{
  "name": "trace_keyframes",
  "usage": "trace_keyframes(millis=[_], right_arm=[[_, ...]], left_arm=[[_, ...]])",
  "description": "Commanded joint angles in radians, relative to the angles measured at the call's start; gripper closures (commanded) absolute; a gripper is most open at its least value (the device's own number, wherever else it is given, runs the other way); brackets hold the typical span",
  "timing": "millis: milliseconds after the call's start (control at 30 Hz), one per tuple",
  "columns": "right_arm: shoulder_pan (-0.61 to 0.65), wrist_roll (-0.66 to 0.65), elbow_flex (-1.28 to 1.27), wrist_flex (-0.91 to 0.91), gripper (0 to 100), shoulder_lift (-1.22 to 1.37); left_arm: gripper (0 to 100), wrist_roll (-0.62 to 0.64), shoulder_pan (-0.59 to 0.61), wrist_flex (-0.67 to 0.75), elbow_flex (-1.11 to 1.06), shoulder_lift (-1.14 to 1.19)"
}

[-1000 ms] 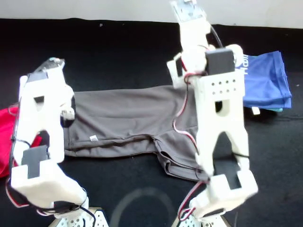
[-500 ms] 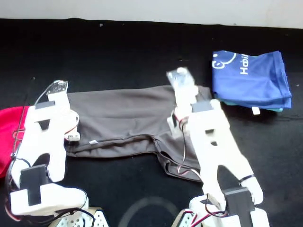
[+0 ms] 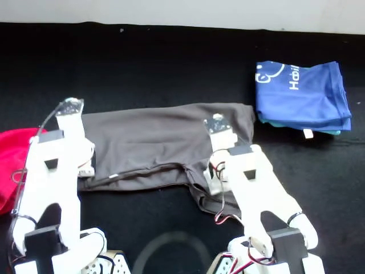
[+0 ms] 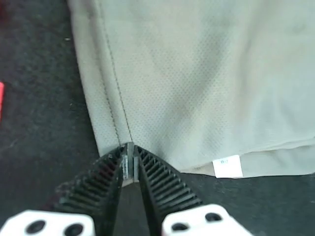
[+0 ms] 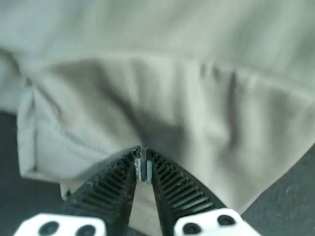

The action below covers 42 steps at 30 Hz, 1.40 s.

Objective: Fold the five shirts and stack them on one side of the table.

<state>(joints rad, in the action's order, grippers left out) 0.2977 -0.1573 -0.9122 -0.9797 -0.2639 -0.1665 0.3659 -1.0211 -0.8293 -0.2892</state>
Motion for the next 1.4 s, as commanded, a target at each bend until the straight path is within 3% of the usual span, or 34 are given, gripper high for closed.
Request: trace_keyframes(millis=[0, 100, 233, 367, 633, 867, 1067, 1233, 1367], right_arm=[[0.002, -0.072, 0.018, -0.120, 99.2, -0.042], [0.001, -0.095, 0.084, -0.222, 99.2, -0.096], [0.007, -0.092, 0.127, -0.225, 99.2, -0.237], [0.007, -0.094, 0.088, -0.128, 98.9, -0.303], [0.002, -0.098, -0.134, 0.116, 98.9, -0.165], [0.007, -0.135, -0.159, -0.007, 99.1, -0.202], [0.007, -0.147, -0.153, -0.153, 99.1, -0.449], [0.050, -0.141, -0.162, -0.125, 99.1, -0.636], [0.160, -0.140, -0.196, -0.068, 99.1, -0.590]], left_arm=[[99, -0.044, -0.012, 0.135, -0.090, -0.041], [99, -0.058, -0.012, 0.226, -0.156, -0.041], [99, -0.057, -0.012, 0.281, -0.206, -0.042], [99, -0.057, -0.012, 0.285, -0.208, -0.041], [99, -0.058, -0.016, 0.285, -0.211, -0.041], [99, -0.060, 0.030, 0.279, -0.208, -0.045], [99, -0.061, 0.101, 0.264, -0.205, -0.047], [99, -0.061, 0.097, 0.258, -0.205, -0.042], [99, -0.061, 0.096, 0.258, -0.208, -0.041]])
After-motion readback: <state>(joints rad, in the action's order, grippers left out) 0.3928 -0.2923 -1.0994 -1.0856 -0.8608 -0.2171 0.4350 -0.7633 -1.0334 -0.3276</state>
